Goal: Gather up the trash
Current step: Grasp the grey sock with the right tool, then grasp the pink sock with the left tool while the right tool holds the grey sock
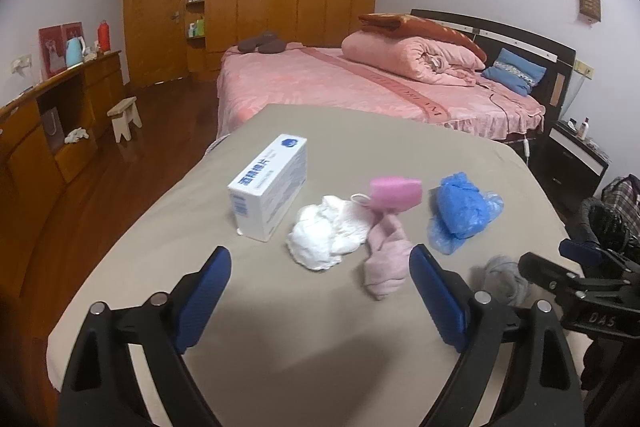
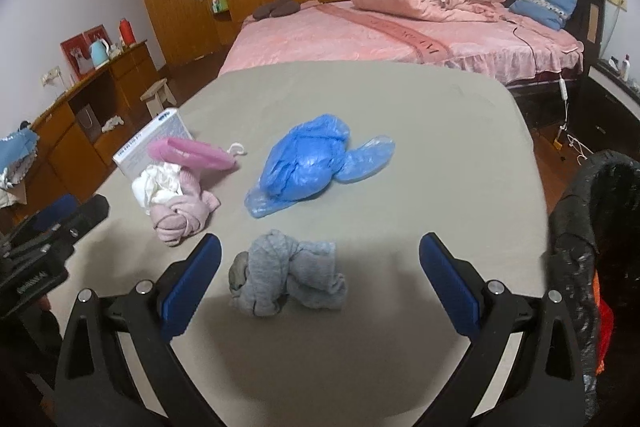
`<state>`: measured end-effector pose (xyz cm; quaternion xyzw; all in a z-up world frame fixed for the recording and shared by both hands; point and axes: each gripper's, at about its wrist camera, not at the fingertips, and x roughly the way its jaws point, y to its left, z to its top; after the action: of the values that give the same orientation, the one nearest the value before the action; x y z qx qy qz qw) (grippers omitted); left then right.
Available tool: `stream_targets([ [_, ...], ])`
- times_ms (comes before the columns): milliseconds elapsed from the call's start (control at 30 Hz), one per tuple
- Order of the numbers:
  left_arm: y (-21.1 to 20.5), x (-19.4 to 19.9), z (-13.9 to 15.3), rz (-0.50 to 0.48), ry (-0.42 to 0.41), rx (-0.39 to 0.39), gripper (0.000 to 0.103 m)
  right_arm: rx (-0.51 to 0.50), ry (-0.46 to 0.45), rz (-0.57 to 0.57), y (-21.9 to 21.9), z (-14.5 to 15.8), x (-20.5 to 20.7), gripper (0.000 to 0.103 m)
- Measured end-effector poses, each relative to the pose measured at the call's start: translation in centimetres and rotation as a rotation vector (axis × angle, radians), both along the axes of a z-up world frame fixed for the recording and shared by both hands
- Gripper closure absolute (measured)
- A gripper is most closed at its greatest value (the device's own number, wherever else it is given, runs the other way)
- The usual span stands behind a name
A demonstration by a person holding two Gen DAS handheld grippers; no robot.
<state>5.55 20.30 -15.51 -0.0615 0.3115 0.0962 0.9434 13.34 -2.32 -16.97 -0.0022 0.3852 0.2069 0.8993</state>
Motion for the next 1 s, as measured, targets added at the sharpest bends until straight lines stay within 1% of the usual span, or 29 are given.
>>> stream_targets([
  [267,1.1,-0.2,-0.3,0.006,0.003,-0.013,0.014,-0.052,0.039,0.03,1.5,-1.9,0.1,0.007],
  [300,1.1,-0.2,-0.3,0.004,0.002,-0.014,0.015,-0.056,0.046,0.035,1.6,-2.1,0.1,0.011],
  [333,1.1,-0.1,-0.3,0.002,0.002,-0.014,0.015,-0.057,0.056,0.043,1.6,-2.3,0.1,0.02],
  [400,1.0,-0.1,-0.3,-0.001,0.003,-0.018,0.015,-0.056,0.083,0.061,1.8,-2.7,0.3,0.028],
  [433,1.0,-0.1,-0.3,-0.003,0.003,-0.02,0.015,-0.052,0.09,0.067,1.8,-2.7,0.3,0.029],
  [500,0.8,0.1,-0.3,-0.007,0.003,-0.023,0.015,-0.035,0.102,0.094,1.8,-2.8,0.1,0.043],
  [533,0.7,0.2,-0.3,-0.011,0.003,-0.025,0.016,-0.029,0.103,0.106,1.8,-2.7,0.0,0.046],
  [600,0.3,0.4,-0.3,-0.019,0.005,-0.029,0.017,-0.019,0.107,0.125,2.0,-2.5,-0.2,0.057],
  [700,-0.5,0.9,-0.4,-0.04,0.01,-0.035,0.019,-0.002,0.111,0.128,1.4,-2.3,-0.3,0.06],
  [900,-2.3,2.4,-1.0,-0.081,0.029,-0.054,0.027,0.002,0.084,0.074,-0.8,-1.1,0.4,0.06],
  [1000,-3.1,3.5,-1.6,-0.095,0.052,-0.064,0.032,-0.002,0.069,0.055,-1.8,-0.6,0.6,0.06],
])
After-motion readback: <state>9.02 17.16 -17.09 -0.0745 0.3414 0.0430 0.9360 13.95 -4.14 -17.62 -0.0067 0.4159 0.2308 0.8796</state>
